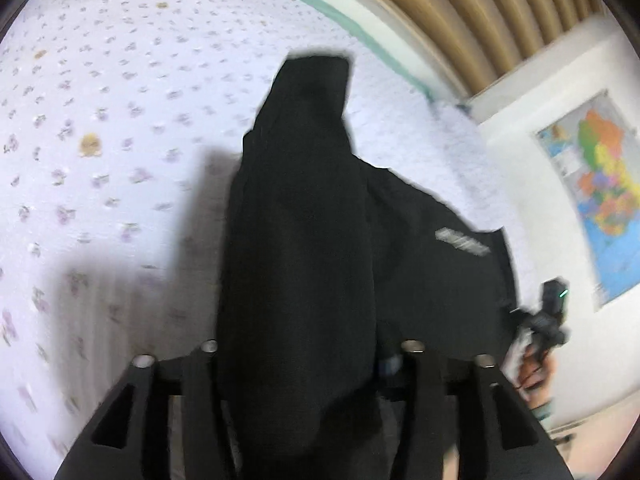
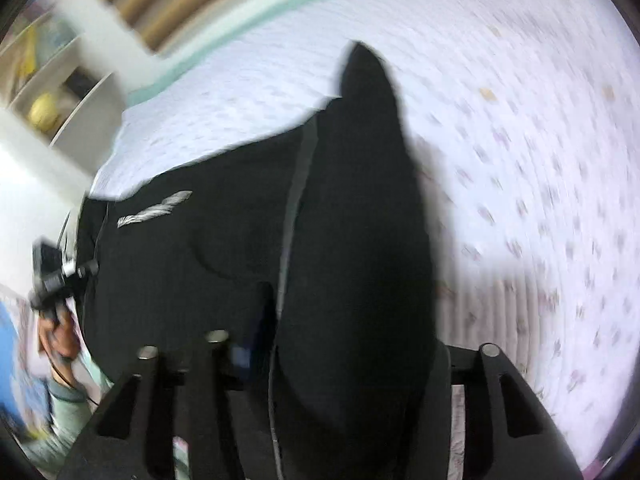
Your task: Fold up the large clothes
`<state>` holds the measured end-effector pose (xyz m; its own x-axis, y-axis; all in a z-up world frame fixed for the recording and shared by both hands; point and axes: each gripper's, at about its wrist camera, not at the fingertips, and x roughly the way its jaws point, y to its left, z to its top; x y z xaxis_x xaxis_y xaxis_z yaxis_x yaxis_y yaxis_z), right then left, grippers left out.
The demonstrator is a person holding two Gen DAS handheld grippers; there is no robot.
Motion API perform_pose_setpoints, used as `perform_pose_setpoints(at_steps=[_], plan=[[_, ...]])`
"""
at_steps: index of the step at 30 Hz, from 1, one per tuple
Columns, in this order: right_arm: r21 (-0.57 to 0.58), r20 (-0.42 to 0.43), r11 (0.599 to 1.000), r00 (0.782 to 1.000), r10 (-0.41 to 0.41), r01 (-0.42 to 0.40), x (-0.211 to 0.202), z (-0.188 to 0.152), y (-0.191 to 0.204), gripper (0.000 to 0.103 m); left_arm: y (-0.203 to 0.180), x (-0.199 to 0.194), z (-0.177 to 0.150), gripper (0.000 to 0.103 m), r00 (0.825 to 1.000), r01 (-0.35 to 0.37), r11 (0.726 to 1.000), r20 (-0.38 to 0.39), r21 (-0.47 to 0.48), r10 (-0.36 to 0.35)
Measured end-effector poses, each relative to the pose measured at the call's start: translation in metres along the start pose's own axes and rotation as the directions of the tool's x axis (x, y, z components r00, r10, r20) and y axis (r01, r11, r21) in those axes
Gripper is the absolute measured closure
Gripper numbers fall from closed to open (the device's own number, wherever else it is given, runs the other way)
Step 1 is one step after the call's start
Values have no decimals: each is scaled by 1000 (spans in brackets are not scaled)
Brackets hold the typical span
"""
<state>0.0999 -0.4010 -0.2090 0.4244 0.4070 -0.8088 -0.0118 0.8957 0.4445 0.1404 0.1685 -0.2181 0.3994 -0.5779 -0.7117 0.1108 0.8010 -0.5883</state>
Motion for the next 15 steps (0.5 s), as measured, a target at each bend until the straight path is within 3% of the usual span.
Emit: perform_pose_setpoints(at_steps=[1, 3, 4, 7, 9, 11, 13, 15], plan=[[48, -4, 999, 1000, 6, -6, 3, -3, -12, 44, 11, 4, -2, 40, 1000, 18, 999, -16, -31, -18], [107, 5, 993, 999, 48, -48, 1, -13, -28, 38, 30, 3, -5, 40, 991, 122, 984, -31, -127, -126], [112, 7, 993, 999, 48, -48, -3, -16, -30, 37, 32, -3, -6, 40, 994, 104, 986, -19, -128, -107], [98, 24, 990, 994, -107, 104, -29, -24, -34, 32, 15, -43, -4, 41, 997, -41, 998, 66, -38, 44], [52, 68, 970, 968, -240, 237, -54, -22, -13, 32, -13, -65, -3, 42, 987, -105, 994, 124, 32, 100], [-42, 142, 951, 944, -297, 305, -73, -19, 27, 32, -51, -78, -2, 42, 980, -120, 985, 175, 121, 98], [-137, 202, 945, 942, -268, 298, -80, -21, 73, 28, -96, -79, -7, 42, 974, -132, 970, 206, 202, 90], [-203, 224, 946, 952, -208, 254, -73, -18, 115, 22, -107, -72, -6, 41, 971, -160, 962, 208, 221, 114]])
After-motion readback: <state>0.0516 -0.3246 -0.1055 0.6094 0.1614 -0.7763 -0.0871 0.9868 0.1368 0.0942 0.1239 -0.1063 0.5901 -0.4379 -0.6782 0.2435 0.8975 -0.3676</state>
